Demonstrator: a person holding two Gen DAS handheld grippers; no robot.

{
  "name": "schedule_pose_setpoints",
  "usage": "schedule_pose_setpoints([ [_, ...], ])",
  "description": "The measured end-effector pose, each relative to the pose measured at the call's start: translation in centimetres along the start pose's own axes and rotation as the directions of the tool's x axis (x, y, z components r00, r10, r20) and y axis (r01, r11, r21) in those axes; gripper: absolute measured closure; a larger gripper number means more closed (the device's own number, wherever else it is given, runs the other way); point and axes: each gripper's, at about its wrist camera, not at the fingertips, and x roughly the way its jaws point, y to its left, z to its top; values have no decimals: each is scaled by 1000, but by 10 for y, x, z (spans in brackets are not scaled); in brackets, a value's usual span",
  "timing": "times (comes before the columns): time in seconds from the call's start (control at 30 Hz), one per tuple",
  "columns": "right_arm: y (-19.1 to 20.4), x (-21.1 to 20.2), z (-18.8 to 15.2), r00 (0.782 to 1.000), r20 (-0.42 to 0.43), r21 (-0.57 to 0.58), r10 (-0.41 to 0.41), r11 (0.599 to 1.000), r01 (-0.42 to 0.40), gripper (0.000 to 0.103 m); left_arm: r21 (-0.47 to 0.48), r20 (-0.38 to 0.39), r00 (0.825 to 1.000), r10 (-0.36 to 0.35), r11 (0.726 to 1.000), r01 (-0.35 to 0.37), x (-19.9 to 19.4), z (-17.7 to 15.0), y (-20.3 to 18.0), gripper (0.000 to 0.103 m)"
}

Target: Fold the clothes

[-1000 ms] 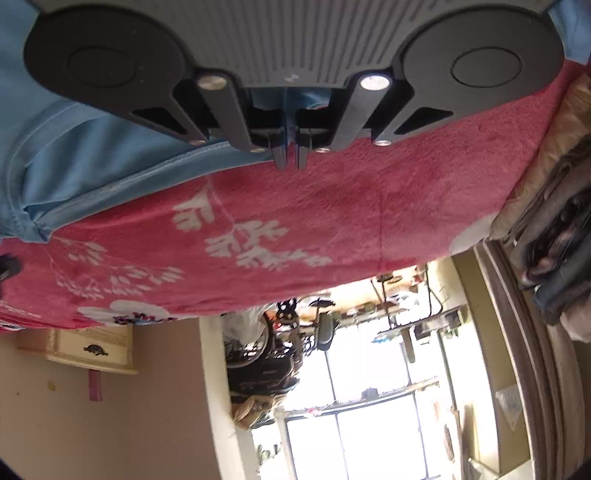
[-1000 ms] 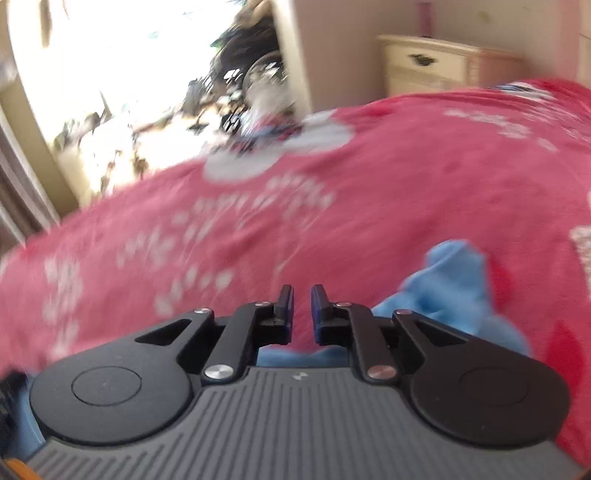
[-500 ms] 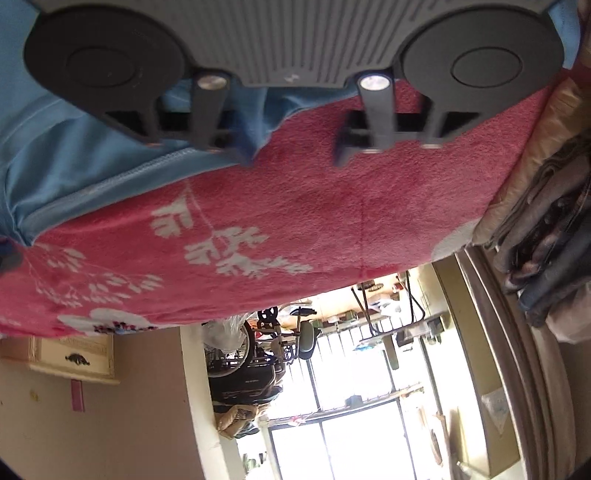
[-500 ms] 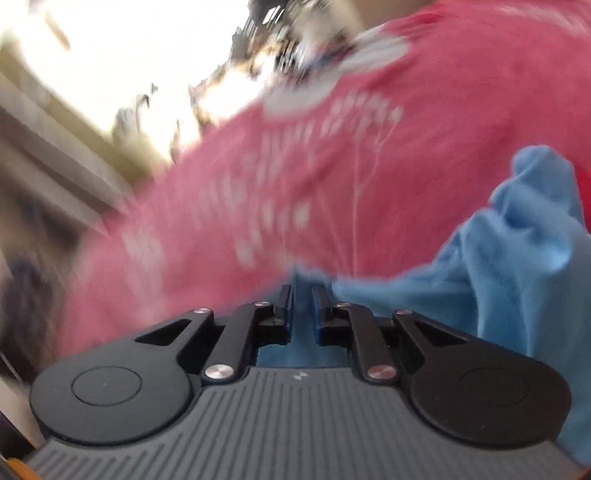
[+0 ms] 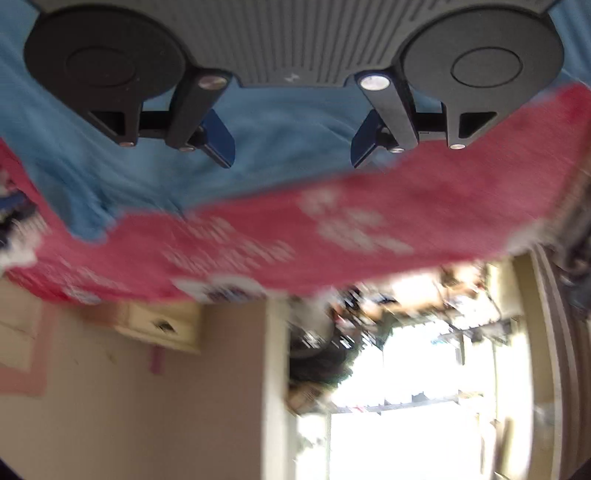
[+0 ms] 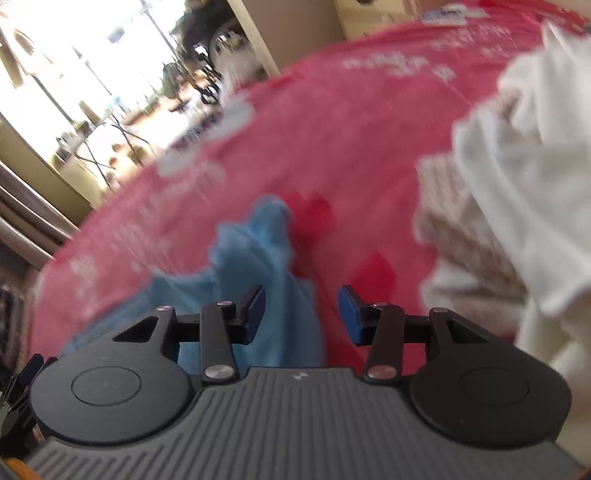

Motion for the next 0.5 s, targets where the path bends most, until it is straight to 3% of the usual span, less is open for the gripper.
schedule_pose_setpoints([
  [0.1,-4,20,0,997,-19,67,73,995,-71,60,37,-61,998,30,999,-28,11,-24,-10,32],
  [0.17,-6,34,0,992,-28,113,125,986,-121,56,29,-48,998,36,999,-35,14,-35,-8,31],
  [0.23,1,43,1,994,-26,87,104,991,-101,55,29,-49,998,39,999,-38,12,-36,-8,30],
  [0.27,6,47,1,996,-24,71,91,994,-89,65,22,-47,998,36,999,-35,11,-37,-6,30],
  [0.3,10,51,1,997,-21,55,78,996,-76,91,15,-45,998,33,999,-32,11,-39,-4,29],
  [0.33,14,51,3,997,-13,36,77,996,-76,97,4,-44,999,26,1000,-26,10,-40,-2,29],
  [0.43,50,22,-10,993,113,-181,39,983,-18,97,-10,-37,999,17,1000,-18,10,-40,0,29],
  [0.5,92,4,-36,985,165,-456,54,890,27,97,-9,-33,999,18,1000,-18,11,-40,-1,29],
])
